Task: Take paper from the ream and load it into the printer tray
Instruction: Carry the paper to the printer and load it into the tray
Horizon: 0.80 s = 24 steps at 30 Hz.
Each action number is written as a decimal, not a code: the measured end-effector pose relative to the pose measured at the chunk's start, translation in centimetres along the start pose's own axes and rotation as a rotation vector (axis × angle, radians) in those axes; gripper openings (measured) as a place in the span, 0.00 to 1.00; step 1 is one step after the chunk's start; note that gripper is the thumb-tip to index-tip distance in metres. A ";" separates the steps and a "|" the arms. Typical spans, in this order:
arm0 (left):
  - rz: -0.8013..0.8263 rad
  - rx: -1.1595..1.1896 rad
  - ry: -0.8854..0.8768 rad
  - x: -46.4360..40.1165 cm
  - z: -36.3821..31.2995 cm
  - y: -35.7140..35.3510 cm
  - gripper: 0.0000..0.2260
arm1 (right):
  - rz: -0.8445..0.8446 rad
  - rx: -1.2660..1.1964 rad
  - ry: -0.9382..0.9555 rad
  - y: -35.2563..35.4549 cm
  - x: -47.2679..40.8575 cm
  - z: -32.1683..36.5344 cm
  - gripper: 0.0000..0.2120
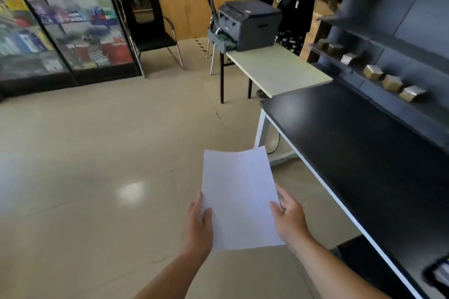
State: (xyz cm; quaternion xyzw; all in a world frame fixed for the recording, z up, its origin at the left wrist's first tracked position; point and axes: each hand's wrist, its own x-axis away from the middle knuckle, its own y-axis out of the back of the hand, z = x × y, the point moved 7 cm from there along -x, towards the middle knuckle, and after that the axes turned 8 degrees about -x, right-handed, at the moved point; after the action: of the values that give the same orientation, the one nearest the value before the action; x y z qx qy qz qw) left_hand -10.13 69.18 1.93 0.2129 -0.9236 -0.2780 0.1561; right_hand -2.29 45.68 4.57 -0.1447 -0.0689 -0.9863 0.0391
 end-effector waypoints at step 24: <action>-0.174 0.096 0.158 -33.3 -4.6 4.8 0.22 | 0.241 0.038 0.017 -15.1 -34.8 11.4 0.24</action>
State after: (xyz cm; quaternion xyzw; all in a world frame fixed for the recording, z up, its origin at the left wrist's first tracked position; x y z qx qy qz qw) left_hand 18.93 86.69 2.73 0.3206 -0.8987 -0.2282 0.1934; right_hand 32.63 64.27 3.36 -0.1429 -0.0695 -0.9742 0.1605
